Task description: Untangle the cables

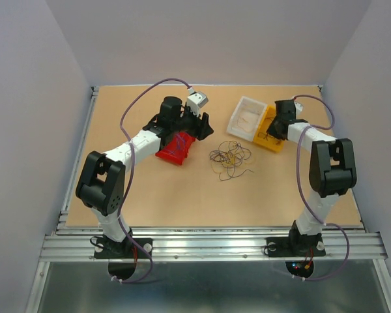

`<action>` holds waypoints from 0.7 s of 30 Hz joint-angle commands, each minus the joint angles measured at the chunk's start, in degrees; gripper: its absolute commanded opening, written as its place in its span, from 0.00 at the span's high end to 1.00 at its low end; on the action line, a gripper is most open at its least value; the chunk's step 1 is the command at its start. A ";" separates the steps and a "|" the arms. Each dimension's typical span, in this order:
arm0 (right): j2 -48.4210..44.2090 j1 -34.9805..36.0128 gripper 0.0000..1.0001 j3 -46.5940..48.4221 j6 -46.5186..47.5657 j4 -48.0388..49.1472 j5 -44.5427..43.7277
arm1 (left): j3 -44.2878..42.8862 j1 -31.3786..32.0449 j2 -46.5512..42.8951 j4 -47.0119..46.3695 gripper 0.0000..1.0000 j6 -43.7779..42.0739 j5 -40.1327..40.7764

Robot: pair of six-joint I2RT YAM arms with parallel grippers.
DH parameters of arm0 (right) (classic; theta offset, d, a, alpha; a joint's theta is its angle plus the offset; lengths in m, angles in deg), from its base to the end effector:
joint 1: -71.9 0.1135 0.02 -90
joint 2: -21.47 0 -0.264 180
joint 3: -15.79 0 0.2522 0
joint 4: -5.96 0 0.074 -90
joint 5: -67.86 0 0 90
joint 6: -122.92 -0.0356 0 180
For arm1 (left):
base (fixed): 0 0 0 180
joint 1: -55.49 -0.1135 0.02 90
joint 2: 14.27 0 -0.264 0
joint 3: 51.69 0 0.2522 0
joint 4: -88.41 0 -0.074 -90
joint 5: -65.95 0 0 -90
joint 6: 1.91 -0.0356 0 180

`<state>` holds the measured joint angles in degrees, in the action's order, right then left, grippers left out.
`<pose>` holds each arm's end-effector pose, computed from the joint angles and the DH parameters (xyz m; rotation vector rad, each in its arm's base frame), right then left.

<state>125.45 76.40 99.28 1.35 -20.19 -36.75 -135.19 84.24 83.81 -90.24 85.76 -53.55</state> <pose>0.3940 0.0220 0.2026 0.6659 2.2549 0.0028 0.3441 -0.2088 0.2826 0.8498 1.6842 -0.7933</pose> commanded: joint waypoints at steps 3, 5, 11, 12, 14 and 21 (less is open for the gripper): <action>7.01 -0.27 0.99 7.34 -0.86 2.27 -2.18 | -1.90 -0.19 -1.67 -1.48 0.30 -0.57 -0.39; 9.30 -0.27 0.99 8.05 -1.12 2.27 -2.09 | -1.37 -0.10 -2.02 -1.92 0.30 -0.48 -0.30; 8.18 -0.18 0.90 9.28 0.89 2.27 -2.70 | -1.28 -0.10 -2.28 -2.27 0.30 -0.40 0.05; 7.56 -0.18 0.86 9.63 1.68 2.27 -2.96 | -1.19 -0.10 -2.37 -2.27 0.30 -0.48 0.05; 6.24 -0.18 0.52 10.07 3.53 2.01 -2.71 | -1.02 -0.10 -2.46 -2.36 0.30 -0.48 0.23; -4.83 -0.18 0.31 6.12 3.45 1.23 -3.49 | -0.84 -0.10 -2.28 -2.80 0.30 -0.75 0.49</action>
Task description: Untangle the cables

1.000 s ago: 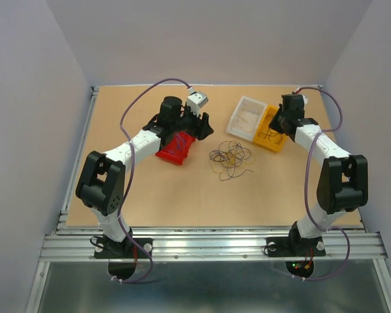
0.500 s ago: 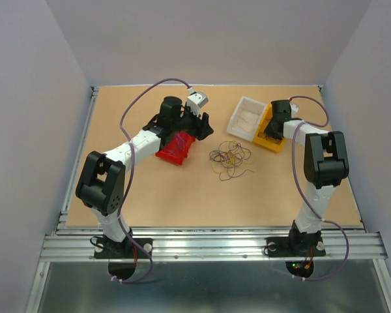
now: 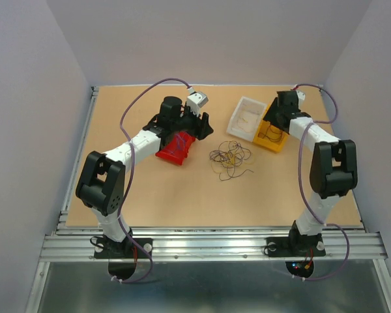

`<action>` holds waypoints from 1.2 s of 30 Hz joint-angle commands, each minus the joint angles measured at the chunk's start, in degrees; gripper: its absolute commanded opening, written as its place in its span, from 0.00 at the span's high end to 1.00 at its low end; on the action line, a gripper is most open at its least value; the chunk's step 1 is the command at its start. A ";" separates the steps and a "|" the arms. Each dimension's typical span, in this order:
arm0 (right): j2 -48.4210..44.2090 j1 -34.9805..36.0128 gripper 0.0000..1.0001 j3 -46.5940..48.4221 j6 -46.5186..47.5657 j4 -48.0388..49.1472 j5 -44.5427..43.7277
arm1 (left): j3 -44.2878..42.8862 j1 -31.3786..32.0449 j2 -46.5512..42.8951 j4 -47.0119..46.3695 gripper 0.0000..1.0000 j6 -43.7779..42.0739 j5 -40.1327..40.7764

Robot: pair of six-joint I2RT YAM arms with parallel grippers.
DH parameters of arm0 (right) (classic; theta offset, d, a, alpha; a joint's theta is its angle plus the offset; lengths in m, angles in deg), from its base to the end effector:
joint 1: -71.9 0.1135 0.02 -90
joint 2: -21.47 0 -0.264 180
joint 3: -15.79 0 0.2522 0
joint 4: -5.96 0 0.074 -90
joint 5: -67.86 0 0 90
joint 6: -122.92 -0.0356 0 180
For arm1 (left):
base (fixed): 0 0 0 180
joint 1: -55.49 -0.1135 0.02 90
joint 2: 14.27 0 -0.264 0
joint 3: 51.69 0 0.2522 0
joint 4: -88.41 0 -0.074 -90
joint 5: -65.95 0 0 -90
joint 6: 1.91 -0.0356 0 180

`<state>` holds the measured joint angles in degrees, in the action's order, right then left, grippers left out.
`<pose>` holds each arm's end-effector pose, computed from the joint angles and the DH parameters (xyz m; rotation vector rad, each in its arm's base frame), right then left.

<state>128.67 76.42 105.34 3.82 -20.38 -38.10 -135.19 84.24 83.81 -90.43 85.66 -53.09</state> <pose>0.4157 0.0230 0.2141 0.6228 2.2163 -0.0262 0.3445 -0.2087 0.2829 0.8455 1.6823 -0.7844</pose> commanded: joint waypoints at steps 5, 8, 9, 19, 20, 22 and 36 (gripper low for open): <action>-14.11 -0.03 0.27 -3.18 0.10 0.62 -0.30 | -2.07 -0.10 -2.54 -0.50 0.30 -1.52 -1.02; -17.88 0.67 0.25 -5.29 0.27 0.71 -1.17 | -2.42 -0.10 -2.90 0.29 0.30 -2.13 -1.46; -18.60 0.67 0.25 -5.65 0.36 0.80 -1.09 | -2.42 -0.10 -3.16 0.47 0.30 -2.22 -1.37; -32.65 9.45 0.31 -26.10 4.14 12.04 8.93 | -4.45 3.24 -0.09 9.08 0.30 -10.56 1.35; -33.80 9.98 0.30 -28.13 4.84 14.75 10.41 | -4.10 3.85 0.00 9.26 0.29 -11.27 1.96; -35.56 10.25 0.31 -29.73 6.07 14.78 12.00 | -3.83 4.99 0.79 9.61 0.27 -12.76 3.37; -47.42 11.83 0.35 -41.33 3.62 15.13 13.51 | -10.85 11.23 14.58 7.33 0.29 -9.34 4.95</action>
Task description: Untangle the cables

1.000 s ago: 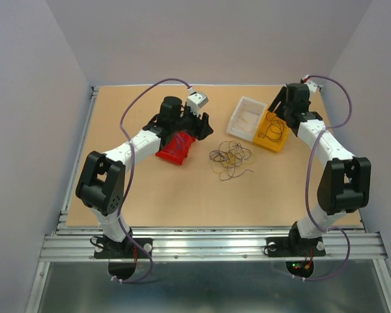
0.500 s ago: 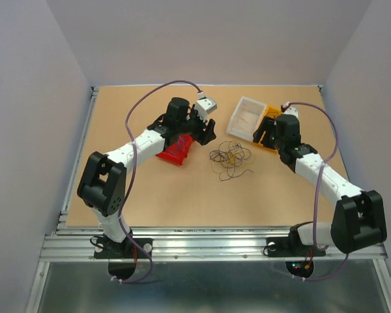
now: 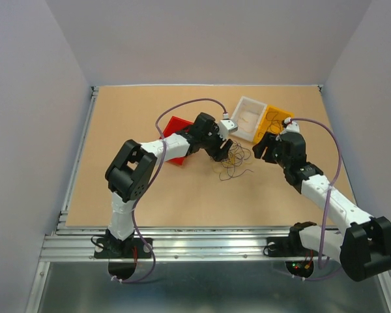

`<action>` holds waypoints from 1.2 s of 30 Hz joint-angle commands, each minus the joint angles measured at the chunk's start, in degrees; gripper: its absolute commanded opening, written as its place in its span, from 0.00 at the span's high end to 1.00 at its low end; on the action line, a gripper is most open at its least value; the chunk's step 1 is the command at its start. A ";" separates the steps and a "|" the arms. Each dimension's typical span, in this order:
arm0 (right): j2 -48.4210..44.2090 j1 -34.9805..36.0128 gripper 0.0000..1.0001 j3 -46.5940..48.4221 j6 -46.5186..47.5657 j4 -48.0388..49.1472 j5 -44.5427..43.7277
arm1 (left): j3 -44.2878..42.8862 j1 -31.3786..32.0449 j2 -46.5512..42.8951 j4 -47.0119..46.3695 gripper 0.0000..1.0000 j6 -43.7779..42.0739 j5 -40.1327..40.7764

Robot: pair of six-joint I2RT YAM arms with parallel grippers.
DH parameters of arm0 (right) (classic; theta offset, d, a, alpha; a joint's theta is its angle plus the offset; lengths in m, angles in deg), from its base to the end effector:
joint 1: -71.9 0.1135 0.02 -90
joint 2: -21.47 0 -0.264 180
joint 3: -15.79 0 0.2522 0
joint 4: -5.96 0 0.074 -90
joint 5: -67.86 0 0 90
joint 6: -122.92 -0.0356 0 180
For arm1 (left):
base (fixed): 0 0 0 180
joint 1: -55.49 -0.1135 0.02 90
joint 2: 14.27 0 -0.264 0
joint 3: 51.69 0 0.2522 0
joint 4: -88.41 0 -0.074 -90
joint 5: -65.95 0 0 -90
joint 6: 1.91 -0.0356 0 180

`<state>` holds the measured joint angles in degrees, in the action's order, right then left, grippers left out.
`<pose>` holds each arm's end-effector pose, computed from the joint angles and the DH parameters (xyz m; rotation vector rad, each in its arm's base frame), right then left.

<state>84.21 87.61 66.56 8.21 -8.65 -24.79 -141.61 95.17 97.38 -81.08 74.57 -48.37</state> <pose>0.2351 0.0644 0.2469 0.1907 2.0483 0.3944 0.3306 -0.2933 0.2087 1.1897 1.8058 -0.7187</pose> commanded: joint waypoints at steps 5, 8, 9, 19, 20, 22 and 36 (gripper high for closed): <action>-7.10 0.56 0.35 -4.58 -1.39 3.39 -0.68 | -5.31 0.57 1.99 -3.96 0.30 3.32 1.99; -8.86 0.56 0.36 -5.20 -1.83 3.39 -0.86 | -5.14 0.57 1.37 -6.23 0.35 3.76 -0.01; -9.12 0.56 0.36 -5.29 -1.83 3.39 -0.95 | -4.96 0.57 1.20 -6.94 0.35 4.02 -0.46; -8.95 0.64 0.37 -5.55 -3.06 4.18 -1.56 | -9.43 1.01 5.93 -9.59 0.53 6.57 -0.38; -9.04 0.64 0.37 -5.72 -3.06 4.09 -1.65 | -10.05 1.19 6.55 -9.33 0.58 6.58 -0.29; -9.91 0.64 0.37 -6.08 -2.98 4.09 -1.65 | -10.24 1.36 7.17 -9.23 0.82 6.23 -0.38; -12.73 0.56 0.36 -7.75 -0.69 4.01 -1.65 | -1.55 1.45 -6.10 -7.91 0.41 2.01 3.47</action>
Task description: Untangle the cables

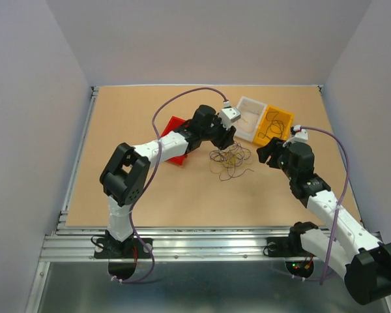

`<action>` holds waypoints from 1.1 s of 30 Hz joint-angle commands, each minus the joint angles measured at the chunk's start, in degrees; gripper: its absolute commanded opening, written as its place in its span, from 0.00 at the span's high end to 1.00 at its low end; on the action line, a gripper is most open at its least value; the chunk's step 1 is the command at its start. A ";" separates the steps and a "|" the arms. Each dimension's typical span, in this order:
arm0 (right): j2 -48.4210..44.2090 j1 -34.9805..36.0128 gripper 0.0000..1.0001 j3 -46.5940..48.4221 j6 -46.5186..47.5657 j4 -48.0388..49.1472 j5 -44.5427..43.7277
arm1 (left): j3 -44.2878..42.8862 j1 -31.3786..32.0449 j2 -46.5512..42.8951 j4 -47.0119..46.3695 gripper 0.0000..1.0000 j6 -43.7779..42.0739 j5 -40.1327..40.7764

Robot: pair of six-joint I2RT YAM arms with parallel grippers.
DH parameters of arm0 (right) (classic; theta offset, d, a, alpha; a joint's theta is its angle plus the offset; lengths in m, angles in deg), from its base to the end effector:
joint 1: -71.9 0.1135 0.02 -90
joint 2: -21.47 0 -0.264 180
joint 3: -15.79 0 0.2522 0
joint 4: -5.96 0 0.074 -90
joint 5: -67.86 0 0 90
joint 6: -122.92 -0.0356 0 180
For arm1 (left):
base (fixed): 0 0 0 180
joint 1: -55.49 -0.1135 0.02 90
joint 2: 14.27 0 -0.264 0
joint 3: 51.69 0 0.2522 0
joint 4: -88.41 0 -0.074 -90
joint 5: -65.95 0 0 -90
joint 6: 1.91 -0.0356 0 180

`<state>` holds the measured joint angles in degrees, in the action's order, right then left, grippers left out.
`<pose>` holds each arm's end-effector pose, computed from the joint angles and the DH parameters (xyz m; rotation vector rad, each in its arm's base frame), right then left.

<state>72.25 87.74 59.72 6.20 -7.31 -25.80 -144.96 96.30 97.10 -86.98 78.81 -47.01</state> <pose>0.1991 0.0541 0.2503 0.2276 1.9324 0.4353 0.3349 -0.3075 0.2398 1.0875 1.6912 -0.7497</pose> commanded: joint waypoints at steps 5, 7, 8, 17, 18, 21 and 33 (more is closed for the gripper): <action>-0.86 0.43 0.36 -0.91 1.23 2.67 -0.47 | 0.76 0.23 -3.53 -1.67 0.40 -2.68 3.19; -1.39 0.51 0.36 -1.08 1.14 2.67 -0.64 | -0.21 0.23 -2.30 -1.40 0.40 -2.59 3.36; -1.56 0.43 0.36 -1.17 1.14 2.67 -0.65 | -0.39 0.23 -2.04 -1.31 0.40 -2.50 3.54; -1.57 0.51 0.36 -1.35 1.23 2.67 -1.00 | -3.90 0.31 3.23 1.15 0.41 -2.50 2.57; -1.57 0.43 0.36 -1.35 1.14 2.67 -1.08 | -4.16 0.31 3.50 1.50 0.42 -2.41 2.48; -1.74 0.51 0.36 -1.43 1.32 2.67 -1.26 | -5.91 0.31 4.81 3.07 0.51 -2.41 1.52; 3.70 0.43 0.36 -2.49 5.44 9.94 7.16 | -2.15 0.31 -4.48 4.40 1.00 -2.85 -6.12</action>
<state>74.11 87.74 59.37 8.58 -5.87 -23.96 -147.86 96.30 101.75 -82.52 76.39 -48.35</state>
